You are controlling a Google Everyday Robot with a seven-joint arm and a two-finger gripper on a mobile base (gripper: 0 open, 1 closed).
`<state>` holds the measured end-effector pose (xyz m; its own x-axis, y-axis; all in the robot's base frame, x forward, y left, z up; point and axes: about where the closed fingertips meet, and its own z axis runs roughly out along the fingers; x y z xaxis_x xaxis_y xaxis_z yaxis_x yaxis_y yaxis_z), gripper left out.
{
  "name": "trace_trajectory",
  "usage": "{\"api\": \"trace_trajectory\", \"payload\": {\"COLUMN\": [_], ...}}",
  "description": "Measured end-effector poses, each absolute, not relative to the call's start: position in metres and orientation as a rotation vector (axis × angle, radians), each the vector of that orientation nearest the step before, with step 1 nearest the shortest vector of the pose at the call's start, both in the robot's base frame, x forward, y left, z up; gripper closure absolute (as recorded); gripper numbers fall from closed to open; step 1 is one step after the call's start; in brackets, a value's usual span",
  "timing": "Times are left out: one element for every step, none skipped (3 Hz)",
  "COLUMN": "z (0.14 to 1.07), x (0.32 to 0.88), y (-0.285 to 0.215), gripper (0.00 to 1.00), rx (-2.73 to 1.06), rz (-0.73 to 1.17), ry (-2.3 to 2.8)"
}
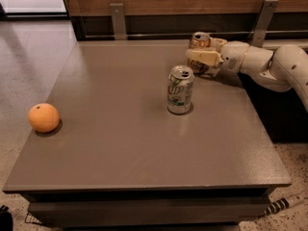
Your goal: Move orange can near orange
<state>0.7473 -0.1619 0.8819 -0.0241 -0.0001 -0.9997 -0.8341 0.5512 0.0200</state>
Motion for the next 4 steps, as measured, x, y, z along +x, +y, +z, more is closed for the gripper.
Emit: {"api": "trace_trajectory", "payload": {"z": [0.8819, 0.8819, 0.8820, 0.8879], "x": [0.7477, 0.7480, 0.7484, 0.7474], "y": [-0.1584, -0.1548, -0.1509, -0.1507], "gripper": [0.58, 0.82, 1.00, 1.00], "rx": [-0.766, -0.769, -0.773, -0.771], "rz": [0.785, 0.790, 0.795, 0.794], "ry": [1.450, 1.449, 1.447, 1.444]}}
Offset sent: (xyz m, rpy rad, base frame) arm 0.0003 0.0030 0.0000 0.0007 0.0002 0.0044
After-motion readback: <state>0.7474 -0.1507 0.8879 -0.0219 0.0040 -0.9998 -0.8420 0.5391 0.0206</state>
